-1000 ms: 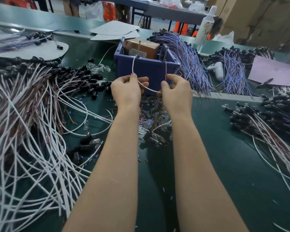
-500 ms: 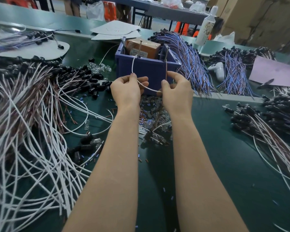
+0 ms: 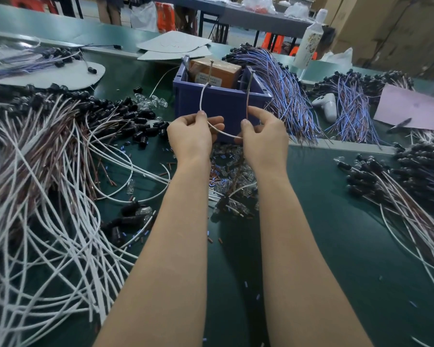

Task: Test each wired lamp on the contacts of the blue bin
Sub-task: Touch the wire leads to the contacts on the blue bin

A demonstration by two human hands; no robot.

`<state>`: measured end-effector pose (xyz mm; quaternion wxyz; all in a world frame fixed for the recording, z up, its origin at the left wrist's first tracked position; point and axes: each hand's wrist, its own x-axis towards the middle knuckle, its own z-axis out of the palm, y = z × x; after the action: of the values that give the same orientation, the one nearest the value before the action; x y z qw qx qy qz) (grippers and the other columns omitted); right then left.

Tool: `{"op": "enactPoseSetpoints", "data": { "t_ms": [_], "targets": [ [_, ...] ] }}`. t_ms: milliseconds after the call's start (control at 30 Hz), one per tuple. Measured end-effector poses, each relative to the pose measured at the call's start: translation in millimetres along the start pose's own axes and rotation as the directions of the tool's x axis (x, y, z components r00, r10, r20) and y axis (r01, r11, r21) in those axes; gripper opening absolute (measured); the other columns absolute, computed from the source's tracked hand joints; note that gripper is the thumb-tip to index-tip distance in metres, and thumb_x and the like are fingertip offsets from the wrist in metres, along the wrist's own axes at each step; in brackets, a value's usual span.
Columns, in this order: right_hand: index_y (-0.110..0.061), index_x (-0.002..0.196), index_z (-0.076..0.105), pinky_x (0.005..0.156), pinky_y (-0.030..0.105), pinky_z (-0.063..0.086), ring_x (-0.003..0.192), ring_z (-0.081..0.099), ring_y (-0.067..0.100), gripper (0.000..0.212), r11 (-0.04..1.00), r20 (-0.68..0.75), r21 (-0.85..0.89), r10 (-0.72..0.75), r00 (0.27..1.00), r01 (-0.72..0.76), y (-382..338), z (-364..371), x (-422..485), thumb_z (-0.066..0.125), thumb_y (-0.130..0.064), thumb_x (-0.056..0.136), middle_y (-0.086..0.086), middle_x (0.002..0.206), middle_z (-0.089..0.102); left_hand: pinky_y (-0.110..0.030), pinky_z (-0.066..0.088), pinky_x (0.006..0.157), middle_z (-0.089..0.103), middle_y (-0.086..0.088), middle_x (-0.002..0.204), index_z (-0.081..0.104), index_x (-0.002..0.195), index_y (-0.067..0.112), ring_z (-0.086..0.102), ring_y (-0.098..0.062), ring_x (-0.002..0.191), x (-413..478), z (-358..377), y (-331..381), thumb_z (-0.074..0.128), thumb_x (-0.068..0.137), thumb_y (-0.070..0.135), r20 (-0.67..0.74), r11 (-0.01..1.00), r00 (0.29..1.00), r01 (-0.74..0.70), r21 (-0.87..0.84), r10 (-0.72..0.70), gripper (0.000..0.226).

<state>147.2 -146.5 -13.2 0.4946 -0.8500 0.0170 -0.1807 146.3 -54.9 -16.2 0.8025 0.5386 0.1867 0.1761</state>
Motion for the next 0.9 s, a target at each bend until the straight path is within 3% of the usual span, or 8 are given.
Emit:
{"op": "enactPoseSetpoints", "data": {
  "t_ms": [267,533,900],
  "targets": [
    [-0.022,0.124,0.059,0.087,0.041,0.052,0.086,0.067,0.019,0.03,1.0,-0.002,-0.002,0.003,1.0,-0.003,0.0,-0.7,-0.2,0.052,-0.019,0.094,0.002,0.088,0.07,-0.011,0.044,0.046,0.069,0.004,0.065,0.053,0.083,0.016,0.064,0.001,0.051,2.4,-1.4,-0.8,0.047,0.099,0.015,-0.039,1.0,0.999,0.001,0.007,0.0,0.016],
    [-0.021,0.124,0.059,0.087,0.041,0.052,0.087,0.067,0.019,0.03,1.0,-0.003,-0.007,-0.005,1.0,0.005,-0.7,-1.2,0.1,0.052,-0.018,0.094,0.003,0.093,0.071,-0.015,0.047,0.054,0.069,0.002,0.069,0.059,0.097,0.004,0.065,-0.003,0.051,5.2,1.4,-4.4,0.048,0.098,0.015,-0.031,0.978,0.991,-0.125,0.168,0.131,0.016],
    [-0.021,0.126,0.059,0.088,0.036,0.05,0.09,0.065,0.016,0.032,0.999,-0.005,-0.036,-0.021,1.0,0.021,0.0,-2.2,0.5,0.053,-0.02,0.095,0.002,0.094,0.071,-0.022,0.052,0.059,0.07,-0.001,0.069,0.057,0.086,0.009,0.066,-0.007,0.052,6.4,2.8,-9.6,0.05,0.097,0.013,0.0,0.964,0.987,-0.154,0.216,0.158,0.014]
  ]
}}
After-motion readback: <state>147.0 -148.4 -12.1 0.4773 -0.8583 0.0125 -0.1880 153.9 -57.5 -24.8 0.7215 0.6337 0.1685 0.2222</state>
